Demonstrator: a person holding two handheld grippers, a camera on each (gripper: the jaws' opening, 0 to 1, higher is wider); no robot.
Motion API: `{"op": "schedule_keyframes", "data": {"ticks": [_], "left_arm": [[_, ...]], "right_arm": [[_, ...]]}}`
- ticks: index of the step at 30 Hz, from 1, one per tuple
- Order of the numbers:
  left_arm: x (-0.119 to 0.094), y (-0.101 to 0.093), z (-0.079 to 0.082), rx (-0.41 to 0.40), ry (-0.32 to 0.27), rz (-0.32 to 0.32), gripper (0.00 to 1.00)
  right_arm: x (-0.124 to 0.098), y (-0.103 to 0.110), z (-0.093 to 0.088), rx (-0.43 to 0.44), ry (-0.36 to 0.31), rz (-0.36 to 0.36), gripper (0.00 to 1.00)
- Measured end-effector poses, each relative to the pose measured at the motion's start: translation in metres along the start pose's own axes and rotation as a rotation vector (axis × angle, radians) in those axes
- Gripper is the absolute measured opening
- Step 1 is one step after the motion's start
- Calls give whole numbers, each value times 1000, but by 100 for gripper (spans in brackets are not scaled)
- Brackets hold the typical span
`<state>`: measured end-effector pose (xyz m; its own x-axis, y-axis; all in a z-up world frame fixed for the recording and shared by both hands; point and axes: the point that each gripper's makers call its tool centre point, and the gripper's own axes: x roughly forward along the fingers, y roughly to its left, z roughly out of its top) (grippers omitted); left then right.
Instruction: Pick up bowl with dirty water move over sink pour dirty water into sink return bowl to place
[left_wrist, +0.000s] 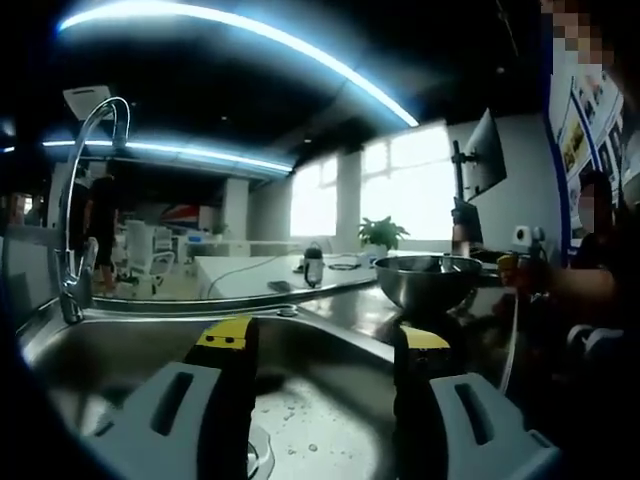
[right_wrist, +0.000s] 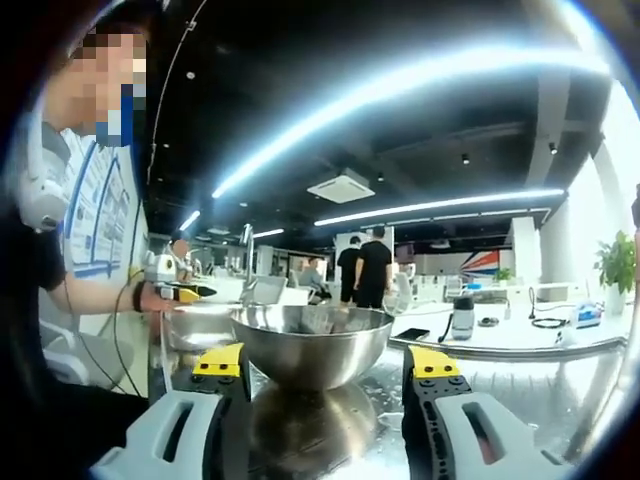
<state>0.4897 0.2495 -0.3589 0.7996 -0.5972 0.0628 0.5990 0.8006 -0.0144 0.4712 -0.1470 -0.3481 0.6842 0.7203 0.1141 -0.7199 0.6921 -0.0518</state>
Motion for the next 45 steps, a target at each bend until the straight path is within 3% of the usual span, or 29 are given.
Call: {"op": "schedule_keyframes", "data": {"ticks": [7, 13, 16, 22, 26, 28, 29, 30, 31, 37, 45], "left_arm": [[-2, 5, 6, -27, -29, 8, 53], [-2, 2, 8, 15, -37, 5, 53], [-4, 2, 11, 15, -54, 15, 53], [-4, 8, 11, 9, -50, 44, 53], [-3, 5, 8, 15, -39, 28, 53], [-2, 5, 7, 14, -35, 26, 53], [-2, 5, 6, 17, -33, 30, 53], [-1, 5, 6, 29, -32, 33, 53], [-1, 5, 6, 32, -32, 34, 53], [-7, 10, 16, 18, -88, 52, 53], [-3, 8, 9, 56, -49, 61, 53]], "right_arm": [[-1, 0, 4, 26, -20, -9, 48], [0, -4, 7, 78, -38, -16, 45], [0, -4, 2, 75, -11, -13, 38], [3, -4, -5, 77, 24, -3, 38], [3, 2, -5, 43, 21, 15, 38], [3, -2, -2, 36, 9, -2, 37], [3, -5, 5, 43, -27, -20, 35], [2, -5, 17, 68, -92, -7, 29], [1, -7, 18, 140, -96, -5, 24], [3, -12, 13, 166, -53, -13, 26], [9, -3, 2, 106, 36, 0, 26]]}}
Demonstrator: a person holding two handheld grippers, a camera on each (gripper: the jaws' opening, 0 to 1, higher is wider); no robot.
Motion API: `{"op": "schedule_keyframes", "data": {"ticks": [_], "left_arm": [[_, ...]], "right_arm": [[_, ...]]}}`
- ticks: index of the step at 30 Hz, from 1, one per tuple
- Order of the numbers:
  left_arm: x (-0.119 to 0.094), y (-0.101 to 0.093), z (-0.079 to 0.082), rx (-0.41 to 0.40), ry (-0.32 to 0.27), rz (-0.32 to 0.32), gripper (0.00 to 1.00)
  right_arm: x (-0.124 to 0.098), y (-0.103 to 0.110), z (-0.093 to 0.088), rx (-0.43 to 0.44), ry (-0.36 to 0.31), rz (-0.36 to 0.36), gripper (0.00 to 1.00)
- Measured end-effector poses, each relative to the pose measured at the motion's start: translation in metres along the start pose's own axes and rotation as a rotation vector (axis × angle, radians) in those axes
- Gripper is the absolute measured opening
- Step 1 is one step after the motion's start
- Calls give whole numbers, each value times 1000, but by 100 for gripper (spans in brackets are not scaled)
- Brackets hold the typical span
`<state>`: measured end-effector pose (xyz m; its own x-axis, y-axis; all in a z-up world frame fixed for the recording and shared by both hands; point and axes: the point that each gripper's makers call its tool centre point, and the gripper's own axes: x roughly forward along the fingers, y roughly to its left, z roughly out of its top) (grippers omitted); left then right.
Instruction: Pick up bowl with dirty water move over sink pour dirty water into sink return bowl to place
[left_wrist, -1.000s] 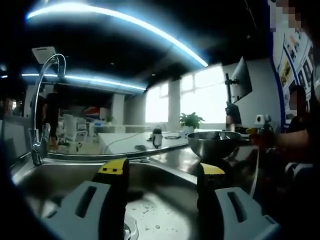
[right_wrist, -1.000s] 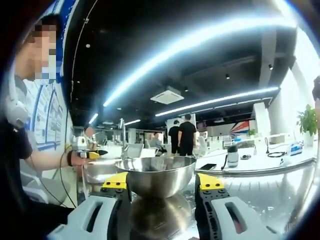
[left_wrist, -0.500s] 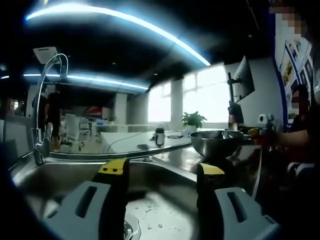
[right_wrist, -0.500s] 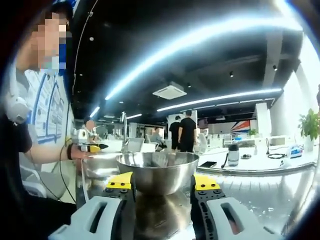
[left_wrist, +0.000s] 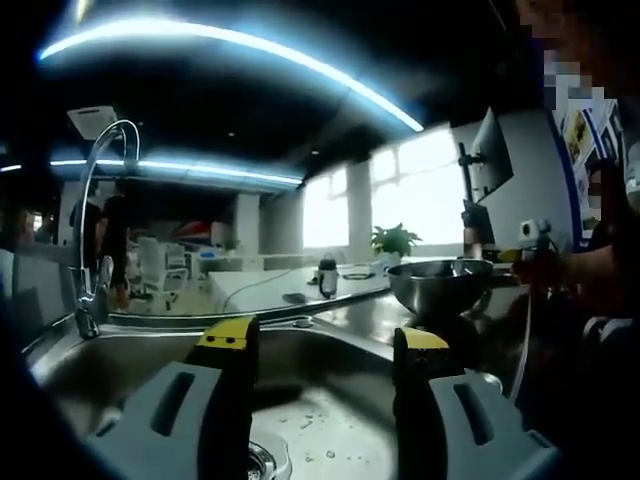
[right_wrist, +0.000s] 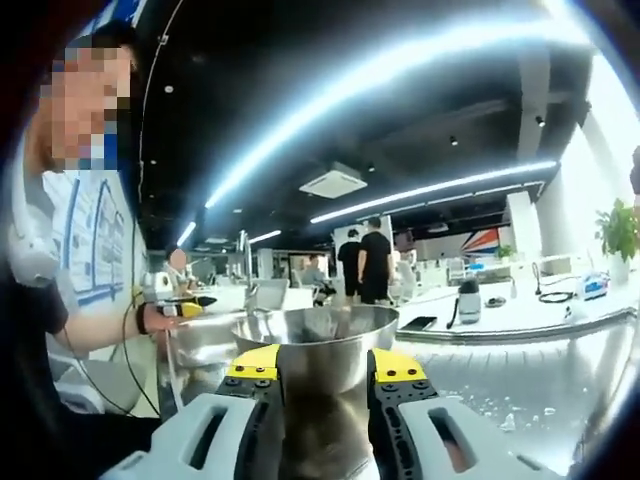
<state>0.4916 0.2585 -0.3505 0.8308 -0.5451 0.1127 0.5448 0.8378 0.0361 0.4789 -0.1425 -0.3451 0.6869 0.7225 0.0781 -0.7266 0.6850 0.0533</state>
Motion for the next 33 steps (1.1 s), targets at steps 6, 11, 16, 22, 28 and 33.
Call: {"op": "schedule_keyframes", "data": {"ticks": [6, 11, 16, 22, 28, 33], "left_arm": [[-2, 2, 6, -37, -32, -3, 53], [2, -2, 0, -27, 5, -20, 54], [11, -9, 7, 1, 17, -35, 52], [18, -5, 5, -22, -1, -62, 54], [13, -9, 3, -39, -4, -59, 55], [11, -3, 5, -59, -15, -39, 54]], "right_arm": [[-1, 0, 7, -51, 32, -9, 32], [-1, 2, 14, -17, 52, 8, 36], [2, 1, 25, -37, 75, -15, 36], [11, -2, 39, -60, 90, -24, 36], [16, -8, 42, -7, 105, -44, 34], [20, -12, 44, 11, 129, -54, 31]]}}
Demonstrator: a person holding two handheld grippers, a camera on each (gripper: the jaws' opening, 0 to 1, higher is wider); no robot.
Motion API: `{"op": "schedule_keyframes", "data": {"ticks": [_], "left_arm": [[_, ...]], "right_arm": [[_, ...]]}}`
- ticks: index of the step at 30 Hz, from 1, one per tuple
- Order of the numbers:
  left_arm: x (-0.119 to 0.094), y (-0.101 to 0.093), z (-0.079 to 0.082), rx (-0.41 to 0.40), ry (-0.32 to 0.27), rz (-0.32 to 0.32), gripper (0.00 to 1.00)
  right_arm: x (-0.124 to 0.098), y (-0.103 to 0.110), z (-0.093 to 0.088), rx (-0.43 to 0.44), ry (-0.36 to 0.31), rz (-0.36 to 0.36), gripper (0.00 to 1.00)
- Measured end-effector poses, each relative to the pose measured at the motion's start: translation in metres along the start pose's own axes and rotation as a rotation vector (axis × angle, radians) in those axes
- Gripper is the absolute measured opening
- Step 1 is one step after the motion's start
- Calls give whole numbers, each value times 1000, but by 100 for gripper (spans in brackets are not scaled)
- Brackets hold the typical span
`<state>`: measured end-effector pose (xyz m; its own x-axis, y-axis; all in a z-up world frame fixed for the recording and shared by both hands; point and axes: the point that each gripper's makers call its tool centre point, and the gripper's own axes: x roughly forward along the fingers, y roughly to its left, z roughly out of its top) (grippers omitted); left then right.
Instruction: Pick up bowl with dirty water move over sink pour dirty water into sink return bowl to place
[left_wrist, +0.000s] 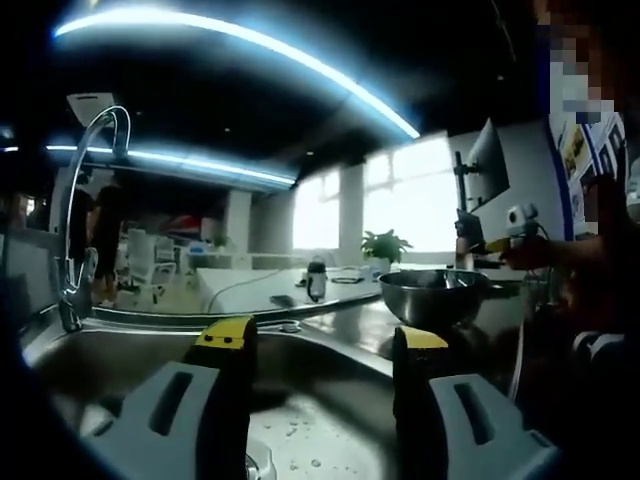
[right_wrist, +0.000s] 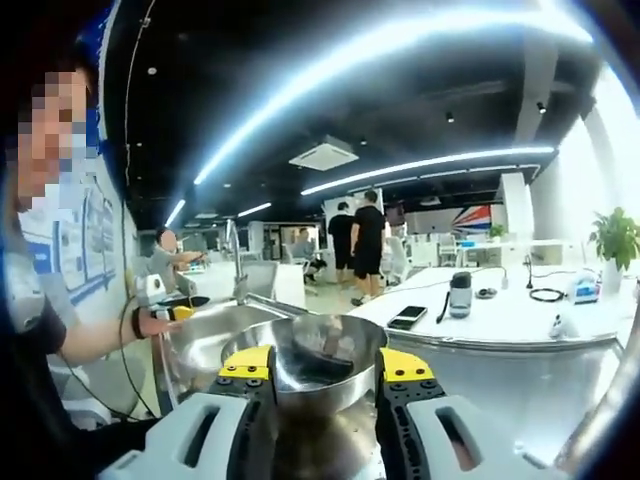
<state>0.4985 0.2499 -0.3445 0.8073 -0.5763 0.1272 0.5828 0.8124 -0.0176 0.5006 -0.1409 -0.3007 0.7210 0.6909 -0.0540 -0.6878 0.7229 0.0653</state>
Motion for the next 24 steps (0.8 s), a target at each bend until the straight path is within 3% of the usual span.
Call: {"op": "schedule_keyframes", "data": {"ticks": [12, 24], "left_arm": [[0, 3, -4, 40, 20, 14, 50], [2, 1, -3, 31, 13, 5, 52]], "right_arm": [[11, -5, 3, 0, 79, -23, 31], [25, -14, 3, 22, 137, -40, 29]]}}
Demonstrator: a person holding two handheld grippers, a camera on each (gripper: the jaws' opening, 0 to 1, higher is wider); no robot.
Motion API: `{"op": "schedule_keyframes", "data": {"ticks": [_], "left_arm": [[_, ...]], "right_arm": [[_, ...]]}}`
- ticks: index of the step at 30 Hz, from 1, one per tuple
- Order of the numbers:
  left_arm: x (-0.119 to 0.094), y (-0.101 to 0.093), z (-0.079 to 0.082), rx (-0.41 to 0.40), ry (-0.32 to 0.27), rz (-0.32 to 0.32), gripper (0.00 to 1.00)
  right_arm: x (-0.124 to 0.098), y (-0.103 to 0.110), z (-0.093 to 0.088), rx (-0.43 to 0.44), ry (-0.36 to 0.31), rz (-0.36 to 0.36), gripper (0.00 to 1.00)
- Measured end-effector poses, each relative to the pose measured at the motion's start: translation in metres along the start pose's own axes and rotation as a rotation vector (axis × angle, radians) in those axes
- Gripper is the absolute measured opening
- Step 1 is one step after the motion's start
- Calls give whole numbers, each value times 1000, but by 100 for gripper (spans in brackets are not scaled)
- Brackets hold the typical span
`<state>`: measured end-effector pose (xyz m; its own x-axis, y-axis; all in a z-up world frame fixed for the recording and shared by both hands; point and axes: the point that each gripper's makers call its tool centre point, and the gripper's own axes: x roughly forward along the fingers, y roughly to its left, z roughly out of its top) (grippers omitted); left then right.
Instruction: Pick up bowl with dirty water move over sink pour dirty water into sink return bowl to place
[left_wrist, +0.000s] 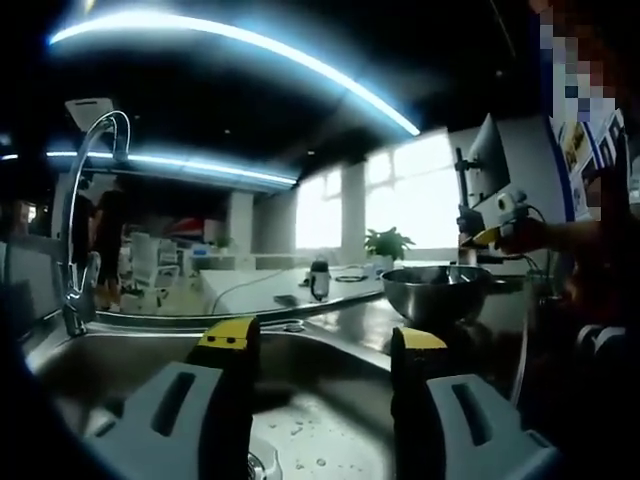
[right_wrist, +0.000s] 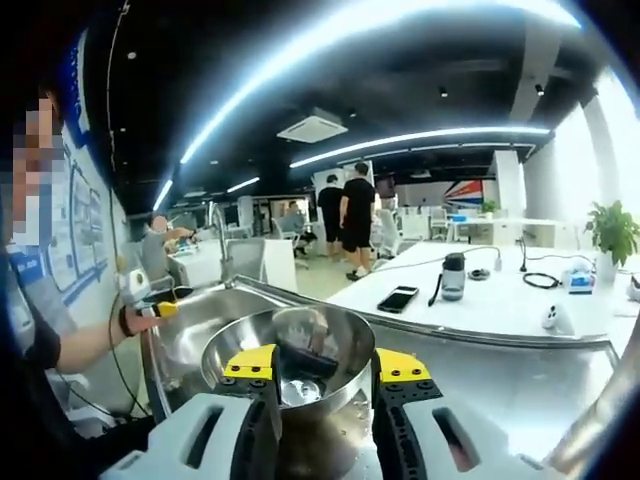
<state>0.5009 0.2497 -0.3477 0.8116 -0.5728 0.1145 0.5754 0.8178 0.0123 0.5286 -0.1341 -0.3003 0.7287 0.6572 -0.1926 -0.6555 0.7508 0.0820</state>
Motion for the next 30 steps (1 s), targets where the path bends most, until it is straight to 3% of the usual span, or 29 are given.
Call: {"op": "schedule_keyframes", "data": {"ticks": [3, 7, 17, 30], "left_arm": [[0, 0, 1, -3, -4, -2, 52], [-1, -1, 1, -6, -3, -5, 52], [-1, -2, 1, -2, -3, -8, 52], [1, -6, -3, 11, 16, -23, 52]], "right_arm": [[3, -1, -1, -11, 24, -8, 28], [3, -8, 8, -5, 7, -43, 24], [13, -6, -9, -38, 147, -27, 26], [24, -20, -13, -30, 227, -53, 26]]}}
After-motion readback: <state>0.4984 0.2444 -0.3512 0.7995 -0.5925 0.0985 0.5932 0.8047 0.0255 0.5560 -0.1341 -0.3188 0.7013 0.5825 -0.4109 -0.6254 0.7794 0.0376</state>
